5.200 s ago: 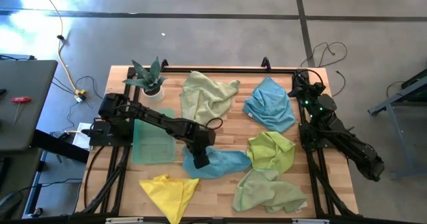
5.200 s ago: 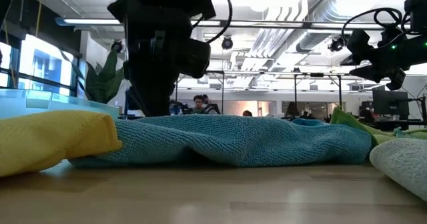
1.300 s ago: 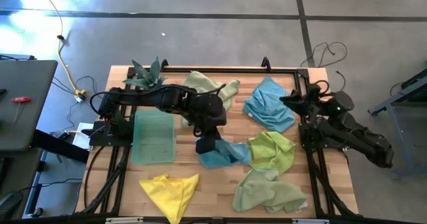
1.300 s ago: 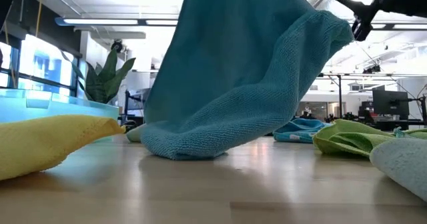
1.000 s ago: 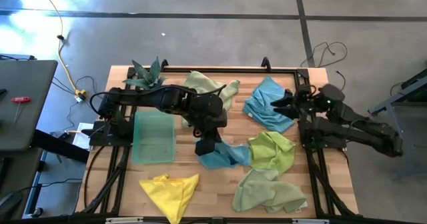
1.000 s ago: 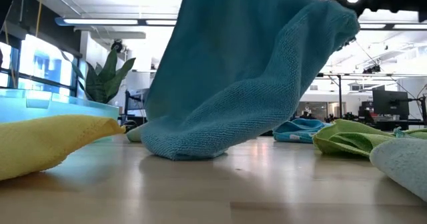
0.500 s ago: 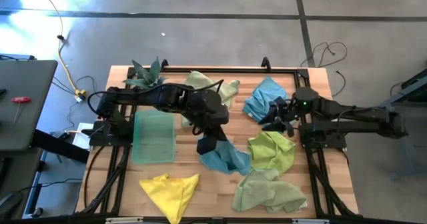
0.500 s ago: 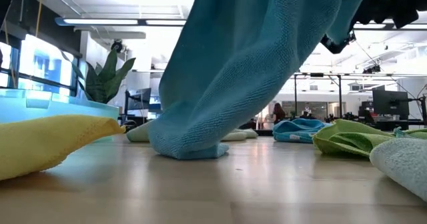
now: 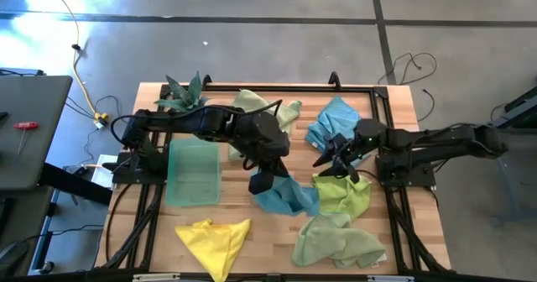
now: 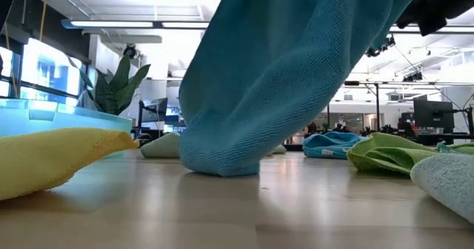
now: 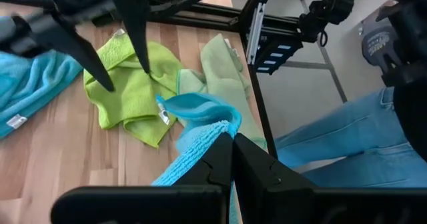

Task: Fold microfiber towels
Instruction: Fold the bottom blue microfiber towel

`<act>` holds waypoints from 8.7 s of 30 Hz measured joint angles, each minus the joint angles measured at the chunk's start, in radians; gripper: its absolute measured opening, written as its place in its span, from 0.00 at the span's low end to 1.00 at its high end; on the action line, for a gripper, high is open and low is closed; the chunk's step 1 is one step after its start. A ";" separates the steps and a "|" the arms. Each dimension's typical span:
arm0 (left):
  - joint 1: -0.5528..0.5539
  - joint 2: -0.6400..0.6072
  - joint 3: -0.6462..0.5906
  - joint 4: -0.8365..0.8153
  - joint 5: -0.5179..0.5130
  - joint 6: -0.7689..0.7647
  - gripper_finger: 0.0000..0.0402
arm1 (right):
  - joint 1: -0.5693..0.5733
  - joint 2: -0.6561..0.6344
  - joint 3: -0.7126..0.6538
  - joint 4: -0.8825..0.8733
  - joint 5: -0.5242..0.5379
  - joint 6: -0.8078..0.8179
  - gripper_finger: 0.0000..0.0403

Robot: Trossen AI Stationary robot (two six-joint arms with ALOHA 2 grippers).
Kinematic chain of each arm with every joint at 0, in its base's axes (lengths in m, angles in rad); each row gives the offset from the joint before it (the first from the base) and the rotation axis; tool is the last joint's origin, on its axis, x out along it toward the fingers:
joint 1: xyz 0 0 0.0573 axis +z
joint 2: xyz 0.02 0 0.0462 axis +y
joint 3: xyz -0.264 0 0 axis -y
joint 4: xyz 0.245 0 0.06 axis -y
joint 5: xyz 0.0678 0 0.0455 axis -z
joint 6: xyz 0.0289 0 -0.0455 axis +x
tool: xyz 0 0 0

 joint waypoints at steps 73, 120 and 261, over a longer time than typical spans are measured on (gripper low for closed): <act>0.024 -0.143 0.000 -0.262 -0.431 -0.052 0.00 | 0.166 0.276 1.018 -1.115 0.730 -0.389 0.00; 0.218 -0.237 0.000 -0.309 -0.662 0.463 0.00 | -0.162 0.467 1.276 -1.178 0.663 -0.812 0.00; -0.354 -0.098 -0.904 0.769 -0.031 -0.472 0.00 | 0.518 0.526 0.378 -0.345 0.231 0.178 0.00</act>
